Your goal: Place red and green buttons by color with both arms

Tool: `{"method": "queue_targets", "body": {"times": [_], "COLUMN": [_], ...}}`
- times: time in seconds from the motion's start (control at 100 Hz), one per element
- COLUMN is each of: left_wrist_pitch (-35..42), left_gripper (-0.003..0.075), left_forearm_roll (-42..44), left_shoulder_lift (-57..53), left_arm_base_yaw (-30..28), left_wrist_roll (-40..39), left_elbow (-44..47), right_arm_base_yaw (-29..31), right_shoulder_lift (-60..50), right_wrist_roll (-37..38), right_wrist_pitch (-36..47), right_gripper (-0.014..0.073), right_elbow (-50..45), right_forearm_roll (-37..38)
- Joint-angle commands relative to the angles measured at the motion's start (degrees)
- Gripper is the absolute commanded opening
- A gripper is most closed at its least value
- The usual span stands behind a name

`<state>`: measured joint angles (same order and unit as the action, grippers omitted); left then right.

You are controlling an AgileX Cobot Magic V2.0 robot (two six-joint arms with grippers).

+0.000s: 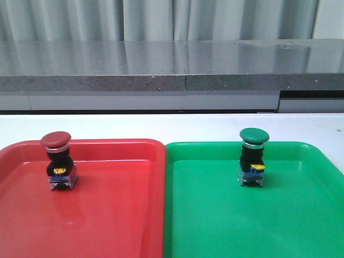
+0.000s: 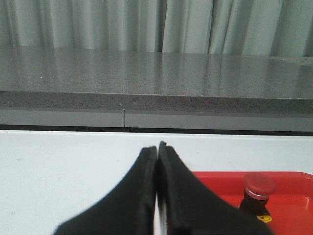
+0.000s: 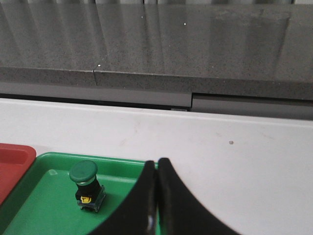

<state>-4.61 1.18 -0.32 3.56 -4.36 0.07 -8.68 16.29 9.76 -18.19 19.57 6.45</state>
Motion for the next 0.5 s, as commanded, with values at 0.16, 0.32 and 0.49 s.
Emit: {"method": "queue_targets", "body": {"times": [0.16,0.32,0.49], "left_wrist_pitch": [5.04,5.04,5.04], "left_gripper": [-0.0019,-0.0019,-0.0019], "left_forearm_roll": [-0.52,-0.52,-0.52], "left_shoulder_lift": [-1.68,-1.68,-1.68], "left_arm_base_yaw": [-0.15,-0.15,-0.15], "left_wrist_roll": [-0.37,-0.37,-0.37], "left_elbow": [2.40,2.40,2.40], "right_arm_base_yaw": [2.89,4.67,5.86], "right_shoulder_lift": [-8.72,-13.65,-17.43], "right_wrist_roll": [-0.13,-0.53,-5.77], "right_wrist_pitch": [12.34,14.84,19.32], "right_gripper": [-0.0111,-0.0111,-0.0111], "right_elbow": [-9.84,-15.67,-20.04], "right_forearm_roll": [-2.66,-4.10,-8.58]}}
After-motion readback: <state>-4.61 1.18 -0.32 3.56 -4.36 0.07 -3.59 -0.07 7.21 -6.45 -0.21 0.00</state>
